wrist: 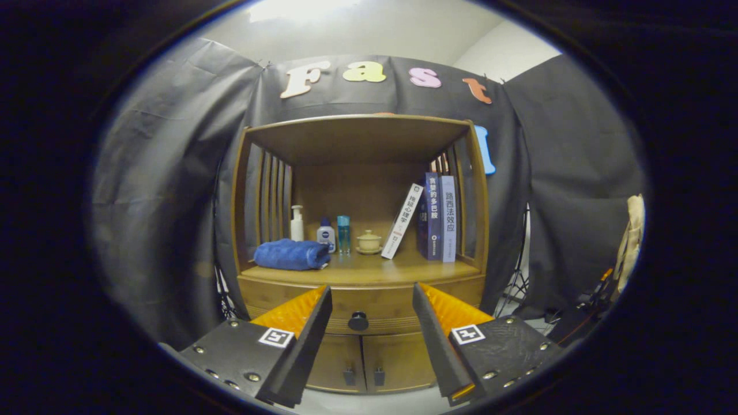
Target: Pull open the drawer, take out the items inside it, and place them on the countertop above the cabinet.
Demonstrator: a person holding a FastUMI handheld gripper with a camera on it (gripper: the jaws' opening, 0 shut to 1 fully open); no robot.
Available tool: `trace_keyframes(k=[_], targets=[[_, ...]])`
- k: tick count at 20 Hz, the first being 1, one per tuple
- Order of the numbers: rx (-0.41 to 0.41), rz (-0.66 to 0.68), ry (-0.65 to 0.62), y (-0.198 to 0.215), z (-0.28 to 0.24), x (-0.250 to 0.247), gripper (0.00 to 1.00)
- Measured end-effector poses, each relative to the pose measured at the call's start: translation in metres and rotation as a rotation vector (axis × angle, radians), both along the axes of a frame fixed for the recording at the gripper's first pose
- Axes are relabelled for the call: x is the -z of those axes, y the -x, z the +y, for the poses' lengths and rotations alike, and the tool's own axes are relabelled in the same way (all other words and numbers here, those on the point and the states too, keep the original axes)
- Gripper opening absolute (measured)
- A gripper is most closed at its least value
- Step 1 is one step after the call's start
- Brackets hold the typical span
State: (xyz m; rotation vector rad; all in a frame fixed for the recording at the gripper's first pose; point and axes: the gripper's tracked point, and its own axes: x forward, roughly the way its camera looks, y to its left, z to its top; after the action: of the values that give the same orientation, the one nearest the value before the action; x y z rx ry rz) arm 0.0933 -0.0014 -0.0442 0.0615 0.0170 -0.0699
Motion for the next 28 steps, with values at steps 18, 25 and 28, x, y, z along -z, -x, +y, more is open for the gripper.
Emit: trace_keyframes(k=[18,25,28], targets=[[-0.041,0.190,-0.064,-0.122,0.023,0.100,0.86],[-0.061,0.371,-0.046,-0.134,0.024,0.165,0.76],[-0.073,0.416,-0.016,-0.138,0.026,0.177,0.71]])
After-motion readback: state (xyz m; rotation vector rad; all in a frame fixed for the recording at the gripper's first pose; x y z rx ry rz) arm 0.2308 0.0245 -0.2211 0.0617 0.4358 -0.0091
